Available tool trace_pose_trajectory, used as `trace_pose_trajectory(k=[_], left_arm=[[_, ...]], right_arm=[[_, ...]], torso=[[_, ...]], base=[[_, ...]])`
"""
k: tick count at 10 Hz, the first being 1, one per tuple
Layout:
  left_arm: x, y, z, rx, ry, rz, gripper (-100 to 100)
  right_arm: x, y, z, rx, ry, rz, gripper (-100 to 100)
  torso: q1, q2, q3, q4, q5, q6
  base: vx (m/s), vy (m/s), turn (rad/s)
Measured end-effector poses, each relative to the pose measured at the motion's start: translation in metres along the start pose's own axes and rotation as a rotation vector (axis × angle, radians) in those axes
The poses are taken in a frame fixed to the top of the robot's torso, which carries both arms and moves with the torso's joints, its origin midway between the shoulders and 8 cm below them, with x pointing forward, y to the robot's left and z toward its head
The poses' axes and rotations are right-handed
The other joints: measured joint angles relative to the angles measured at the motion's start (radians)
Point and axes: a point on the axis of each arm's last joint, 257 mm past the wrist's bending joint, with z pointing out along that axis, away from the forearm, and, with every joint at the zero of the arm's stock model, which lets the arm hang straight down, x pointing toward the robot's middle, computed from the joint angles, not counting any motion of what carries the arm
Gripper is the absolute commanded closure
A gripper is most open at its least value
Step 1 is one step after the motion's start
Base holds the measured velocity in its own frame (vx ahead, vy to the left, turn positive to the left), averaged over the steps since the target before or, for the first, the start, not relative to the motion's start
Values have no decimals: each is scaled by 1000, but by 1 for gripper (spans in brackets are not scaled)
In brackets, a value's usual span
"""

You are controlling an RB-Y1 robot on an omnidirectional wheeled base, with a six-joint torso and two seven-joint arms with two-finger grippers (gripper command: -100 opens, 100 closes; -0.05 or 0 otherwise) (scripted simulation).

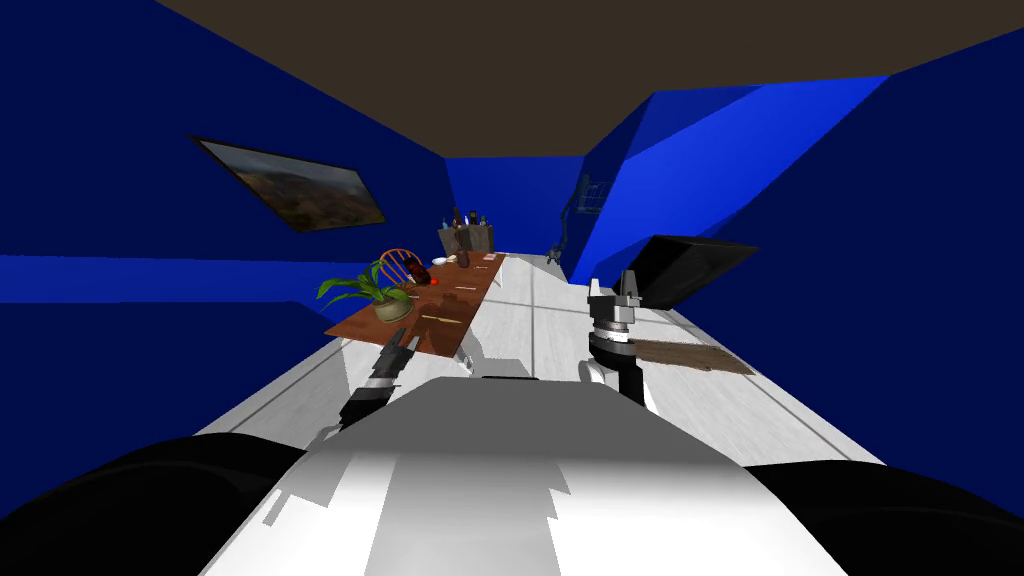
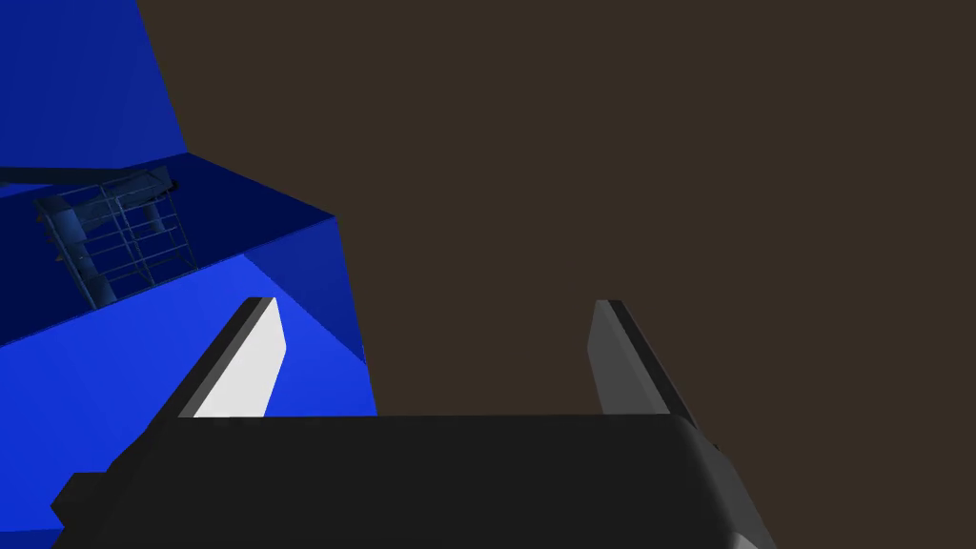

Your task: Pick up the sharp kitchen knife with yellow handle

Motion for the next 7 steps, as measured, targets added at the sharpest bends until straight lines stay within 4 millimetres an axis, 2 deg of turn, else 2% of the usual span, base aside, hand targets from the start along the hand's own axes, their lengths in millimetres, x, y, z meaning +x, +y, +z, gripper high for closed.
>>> trace_pose_trajectory(k=[2,7], left_arm=[[-12,17,-10,-41,-14,-2,-100],[-48,59,-54,-181,-67,-19,-100]], right_arm=[[0,0,0,0,0,0,0],[0,0,0,0,0,0,0]], torso=[[1,0,0,0,0,1],[0,-1,-1,0,0,0]], base=[[49,-10,-200],[72,-15,-203]])
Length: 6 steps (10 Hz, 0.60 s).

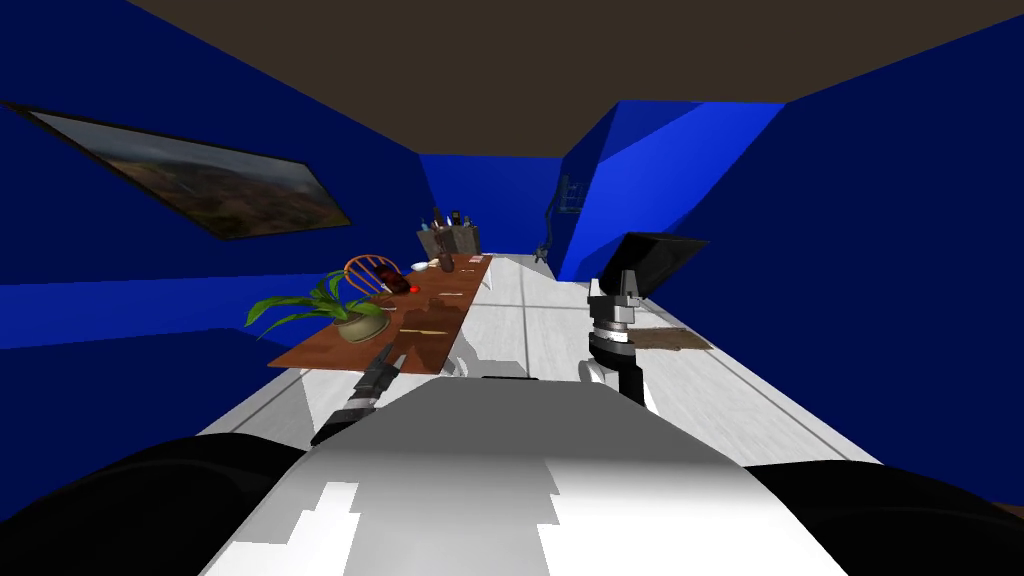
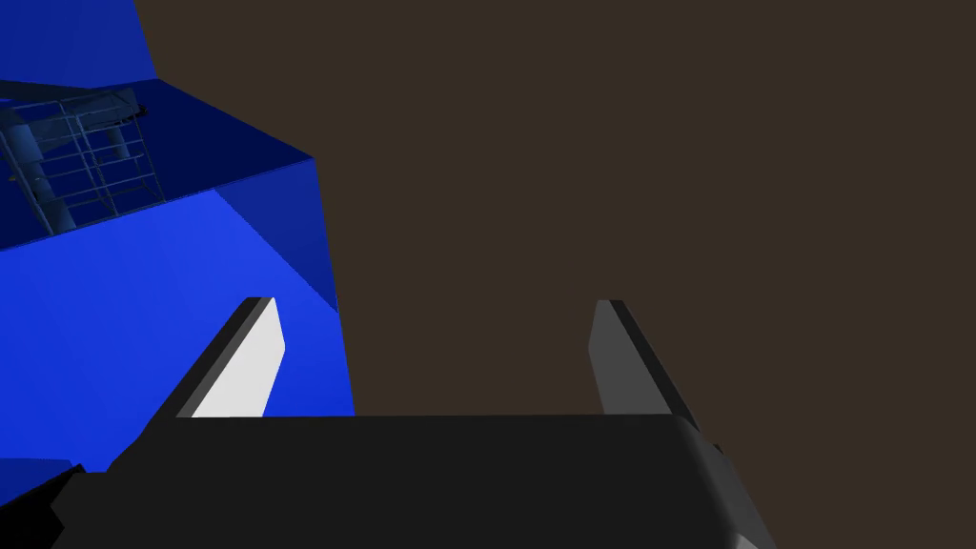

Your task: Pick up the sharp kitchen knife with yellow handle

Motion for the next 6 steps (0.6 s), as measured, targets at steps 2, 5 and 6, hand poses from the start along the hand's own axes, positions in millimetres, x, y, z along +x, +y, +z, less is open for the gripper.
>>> trace_pose_trajectory(k=[2,5,6], left_arm=[[-13,19,-15,-53,-23,-5,-100],[-43,52,-44,-147,-69,-15,-100],[-53,65,-54,-187,-89,-19,-100]], right_arm=[[0,0,0,0,0,0,0],[0,0,0,0,0,0,0],[0,0,0,0,0,0,0]], torso=[[1,-1,0,0,0,0],[1,-1,-1,0,0,0],[3,-4,-2,-1,0,1]], base=[[84,8,-167],[99,14,-211],[114,35,-150]])
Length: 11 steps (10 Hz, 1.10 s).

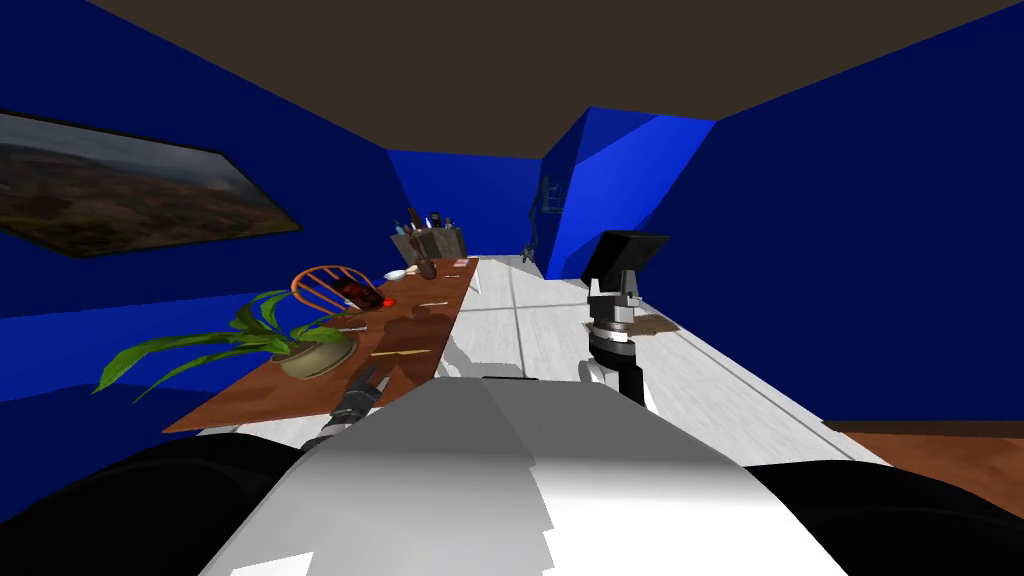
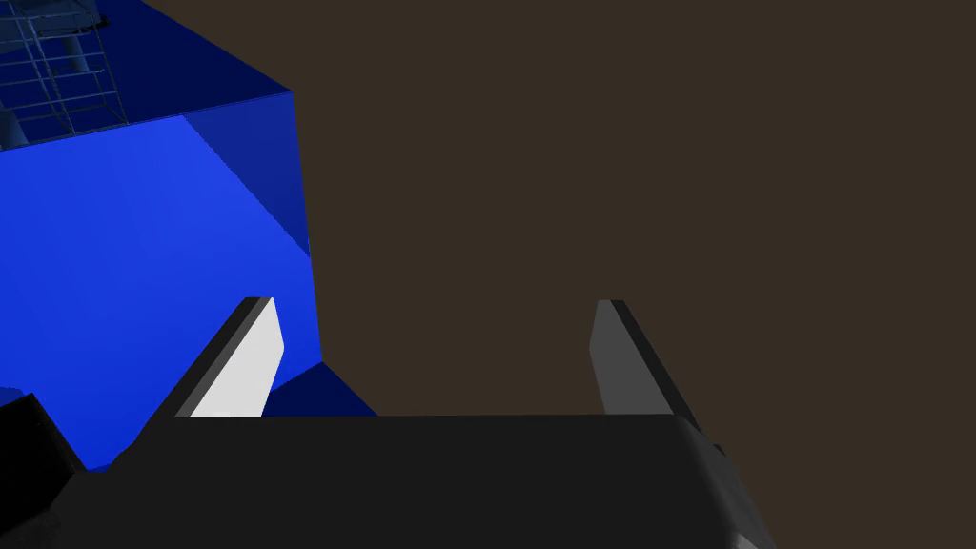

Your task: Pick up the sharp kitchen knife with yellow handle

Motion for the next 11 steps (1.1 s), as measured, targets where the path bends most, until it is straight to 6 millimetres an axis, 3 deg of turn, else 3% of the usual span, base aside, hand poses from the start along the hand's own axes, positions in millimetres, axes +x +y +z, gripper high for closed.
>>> trace_pose_trajectory(k=[3,7,11], left_arm=[[-24,26,-27,-86,-49,-12,-100],[-45,48,-48,-144,-84,-19,-100],[-85,99,-111,-305,-187,-38,-100]], right_arm=[[0,0,0,0,0,0,0],[0,0,0,0,0,0,0],[0,0,0,0,0,0,0]], torso=[[-1,1,1,0,0,-1],[-2,4,2,1,0,-1],[4,-5,-3,-1,1,-1]], base=[[83,22,-85],[59,16,-119],[174,93,-222]])
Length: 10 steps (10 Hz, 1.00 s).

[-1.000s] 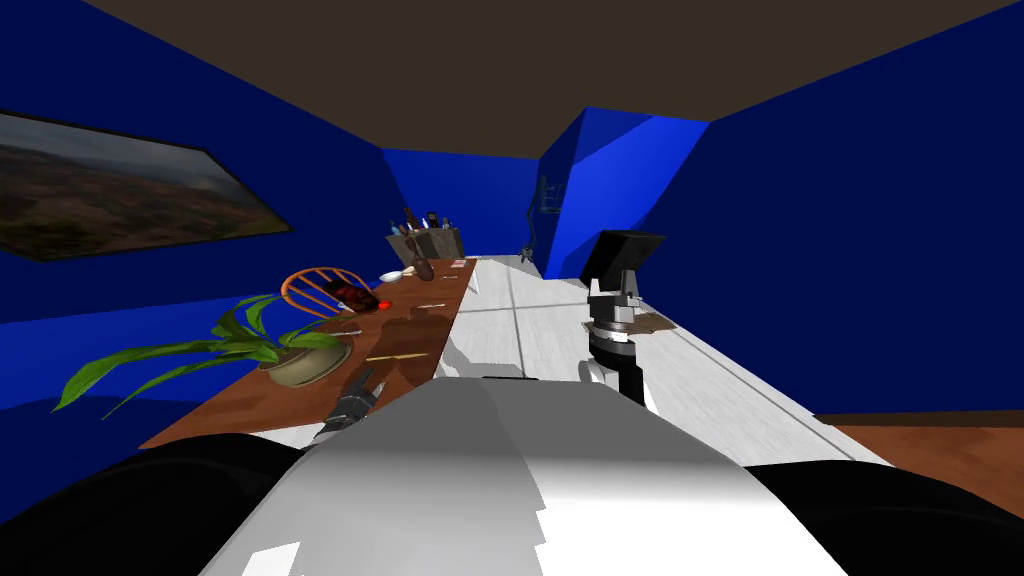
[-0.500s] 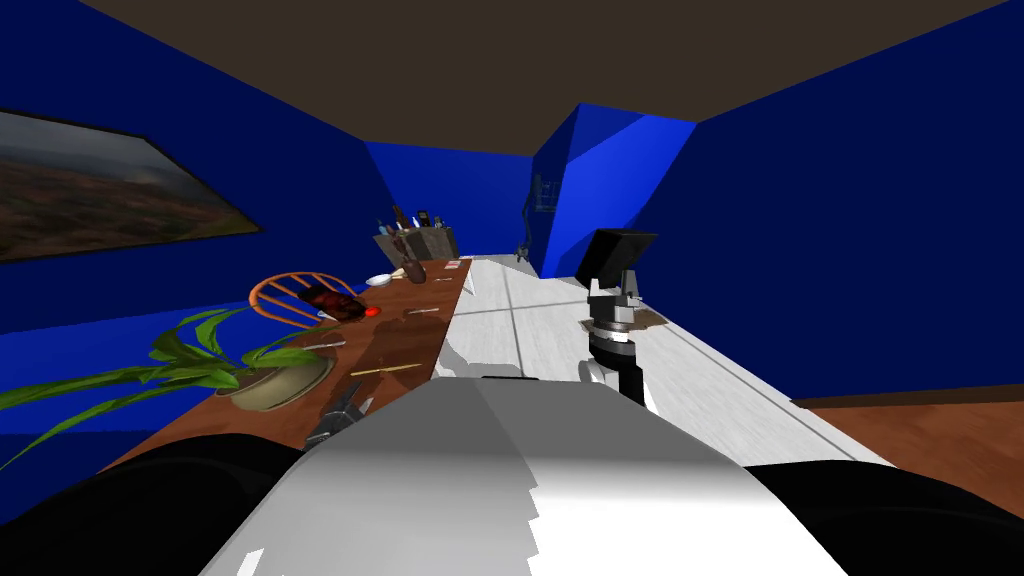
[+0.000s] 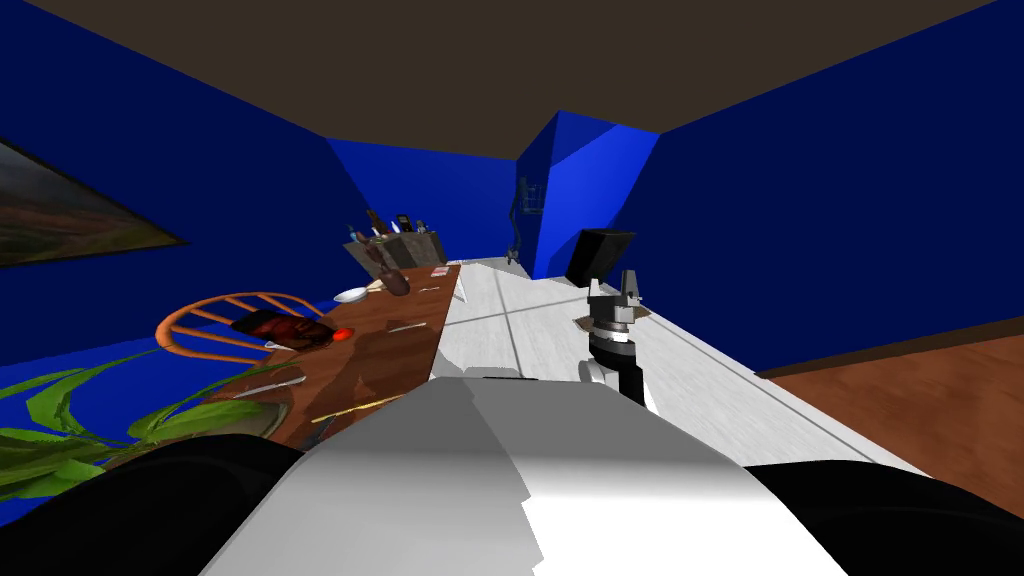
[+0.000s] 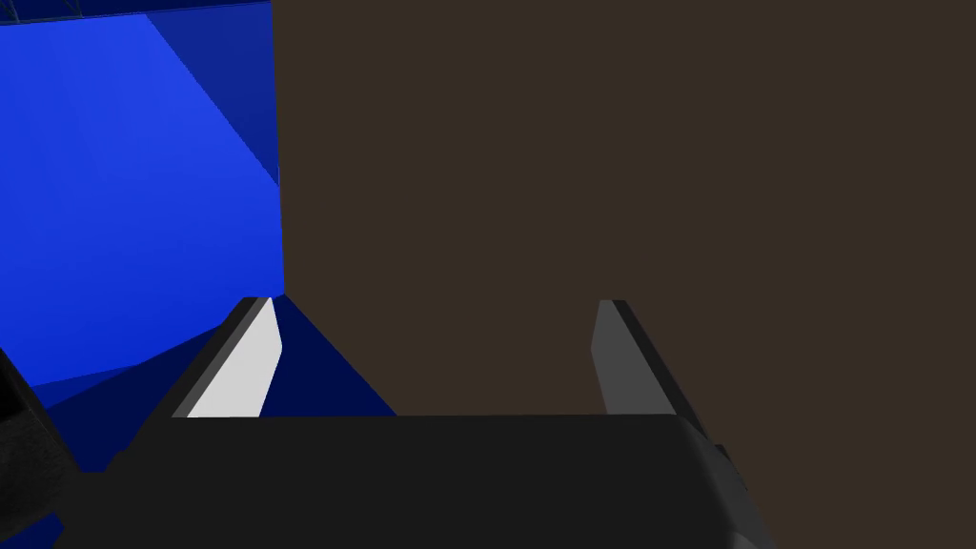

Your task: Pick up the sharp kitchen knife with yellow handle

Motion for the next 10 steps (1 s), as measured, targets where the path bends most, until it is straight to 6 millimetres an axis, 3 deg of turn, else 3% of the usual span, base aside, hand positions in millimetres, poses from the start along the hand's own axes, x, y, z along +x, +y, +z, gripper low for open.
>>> trace_pose_trajectory(k=[3,6,10], left_arm=[[-39,39,-35,-119,-78,-22,-100],[-52,69,-58,-193,-122,-37,-100],[-55,103,-81,-276,-156,-65,-100]], right_arm=[[0,0,0,0,0,0,0],[0,0,0,0,0,0,0],[0,0,0,0,0,0,0]], torso=[[-2,2,1,0,0,0],[-4,7,4,1,-1,0],[-6,9,5,2,-1,-1]], base=[[122,84,-134],[78,62,-102],[47,41,-37]])
